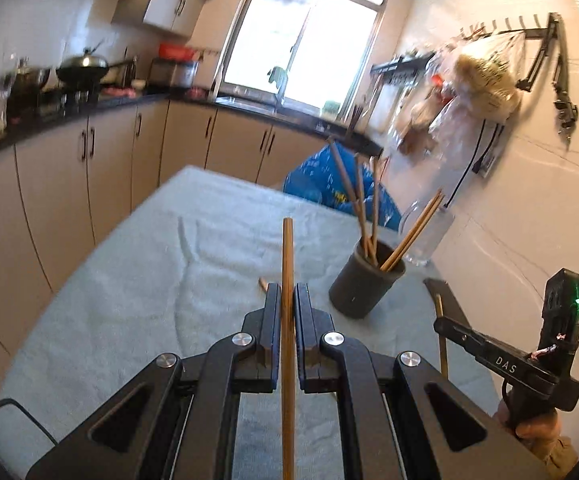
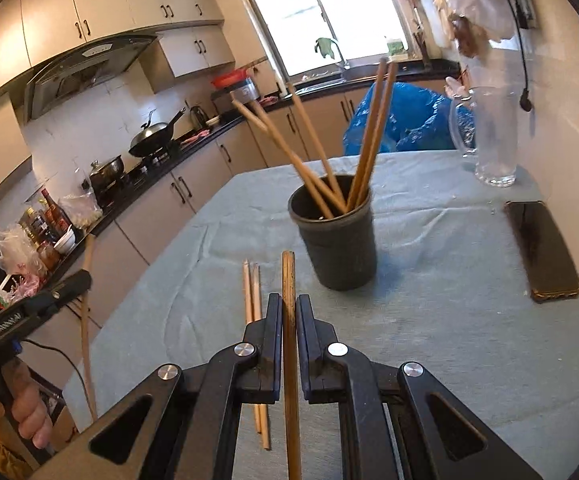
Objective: Organize utensils
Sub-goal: 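Lift both held chopsticks and carry them above the grey holder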
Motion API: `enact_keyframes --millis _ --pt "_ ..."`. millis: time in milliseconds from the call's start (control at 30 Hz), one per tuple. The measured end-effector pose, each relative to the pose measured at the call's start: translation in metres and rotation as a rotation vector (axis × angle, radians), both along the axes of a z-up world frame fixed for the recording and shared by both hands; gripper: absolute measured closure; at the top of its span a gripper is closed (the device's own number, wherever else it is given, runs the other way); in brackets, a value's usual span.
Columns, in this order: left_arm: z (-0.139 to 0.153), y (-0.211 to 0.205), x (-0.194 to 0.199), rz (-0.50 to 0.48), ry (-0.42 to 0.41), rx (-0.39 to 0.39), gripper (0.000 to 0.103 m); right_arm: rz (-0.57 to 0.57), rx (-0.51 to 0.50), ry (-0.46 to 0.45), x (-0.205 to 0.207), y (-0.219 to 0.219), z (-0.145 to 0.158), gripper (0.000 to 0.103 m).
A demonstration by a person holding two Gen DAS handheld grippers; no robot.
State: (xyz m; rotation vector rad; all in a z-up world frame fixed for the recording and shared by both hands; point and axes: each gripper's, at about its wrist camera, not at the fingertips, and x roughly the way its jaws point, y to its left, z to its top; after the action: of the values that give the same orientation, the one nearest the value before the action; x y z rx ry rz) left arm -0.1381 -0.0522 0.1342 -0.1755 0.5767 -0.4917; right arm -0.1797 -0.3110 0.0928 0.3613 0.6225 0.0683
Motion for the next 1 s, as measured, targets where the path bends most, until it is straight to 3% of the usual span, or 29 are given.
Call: enact_keyframes --millis 200,533,700,833,1000 --pt "0.016 -0.005 -0.012 -0.011 -0.073 0.001 0.097 -0.044 0.000 -0.040 -0.018 -0.016 0.013 0.096" --pt "0.057 -0.021 -0.010 -0.079 -0.120 -0.038 0.097 -0.097 -0.020 -0.140 -0.020 -0.028 0.051 0.096" --pt "0.087 -0.036 0.017 -0.096 -0.129 -0.087 0.097 -0.145 0.003 -0.265 -0.006 -0.040 0.087 0.096" --pt "0.112 -0.063 0.043 -0.083 -0.187 -0.102 0.097 -0.195 0.019 -0.377 0.012 -0.043 0.111 0.096" --pt "0.130 -0.097 0.078 -0.078 -0.243 -0.125 0.097 -0.264 -0.057 -0.520 0.049 -0.038 0.133 0.096"
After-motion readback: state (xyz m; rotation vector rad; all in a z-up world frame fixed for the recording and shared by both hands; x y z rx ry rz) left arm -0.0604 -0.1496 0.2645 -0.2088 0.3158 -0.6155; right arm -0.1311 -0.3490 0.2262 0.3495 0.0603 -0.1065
